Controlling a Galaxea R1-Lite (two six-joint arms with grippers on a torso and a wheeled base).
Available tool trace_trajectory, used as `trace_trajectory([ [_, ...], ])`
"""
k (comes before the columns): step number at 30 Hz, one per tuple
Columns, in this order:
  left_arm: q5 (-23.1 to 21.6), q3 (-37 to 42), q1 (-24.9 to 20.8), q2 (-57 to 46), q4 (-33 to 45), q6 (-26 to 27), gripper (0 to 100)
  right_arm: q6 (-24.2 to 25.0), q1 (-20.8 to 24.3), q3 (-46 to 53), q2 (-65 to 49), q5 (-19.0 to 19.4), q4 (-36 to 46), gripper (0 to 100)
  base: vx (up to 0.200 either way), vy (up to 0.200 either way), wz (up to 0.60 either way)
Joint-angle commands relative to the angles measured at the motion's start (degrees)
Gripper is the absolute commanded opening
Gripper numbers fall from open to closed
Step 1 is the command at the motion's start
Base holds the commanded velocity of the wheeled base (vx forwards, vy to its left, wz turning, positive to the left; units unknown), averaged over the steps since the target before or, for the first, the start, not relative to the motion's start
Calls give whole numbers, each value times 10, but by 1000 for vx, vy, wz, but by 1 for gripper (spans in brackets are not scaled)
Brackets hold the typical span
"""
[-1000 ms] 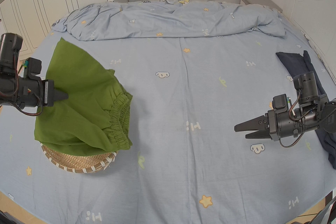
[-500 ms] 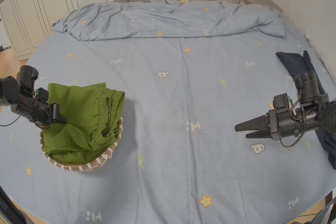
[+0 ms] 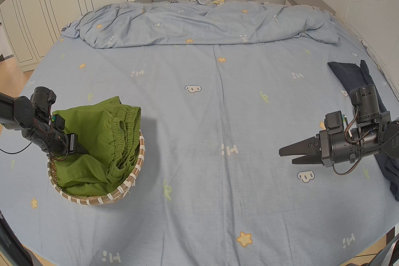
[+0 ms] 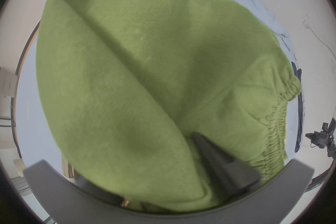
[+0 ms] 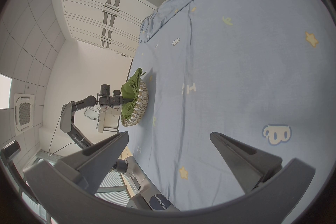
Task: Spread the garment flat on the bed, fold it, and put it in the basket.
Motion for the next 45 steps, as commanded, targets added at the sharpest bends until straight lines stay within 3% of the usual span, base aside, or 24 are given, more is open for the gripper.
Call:
trace_trajectory([
  [1, 0, 6, -7, -50, 1, -3, 100, 0, 0, 0, 0, 0, 0, 100, 0, 0, 0],
  [11, 0, 52, -24, -206, 0, -2, 100, -28, -2, 14, -17, -23, 0, 100, 0, 0, 0],
  [12, 0, 97, -30, -280, -2, -1, 100, -46, -1, 37, -64, -75, 0, 100, 0, 0, 0],
  [13, 0, 119, -31, -312, -7, -1, 100, -53, 0, 47, -86, -102, 0, 100, 0, 0, 0],
  [18, 5, 205, -36, -445, -7, -1, 100, -84, -5, 103, -199, -147, 4, 100, 0, 0, 0],
  [20, 7, 269, -34, -549, -5, -3, 100, -103, -8, 141, -295, -162, 12, 100, 0, 0, 0],
  [23, 8, 314, -34, -622, -2, -4, 100, -109, -11, 155, -366, -168, 40, 100, 0, 0, 0],
  [27, 7, 436, -35, -806, 1, -4, 100, -113, -45, 157, -559, -169, 211, 100, 0, 0, 0],
  [32, 3, 495, -37, -907, 1, -5, 100, -112, -72, 170, -669, -168, 287, 100, 0, 0, 0],
  [36, -5, 533, -51, -987, 1, -6, 100, -113, -122, 178, -761, -169, 362, 100, 0, 0, 0],
  [41, -9, 585, -81, -1063, 2, 0, 100, -115, -138, 211, -824, -170, 383, 100, 0, 0, 0],
  [42, -10, 594, -109, -1092, 1, 1, 100, -121, -136, 236, -844, -174, 384, 100, 0, 0, 0],
  [45, -9, 592, -103, -1098, 1, -3, 100, -124, -136, 262, -844, -193, 378, 100, 0, 0, 0],
])
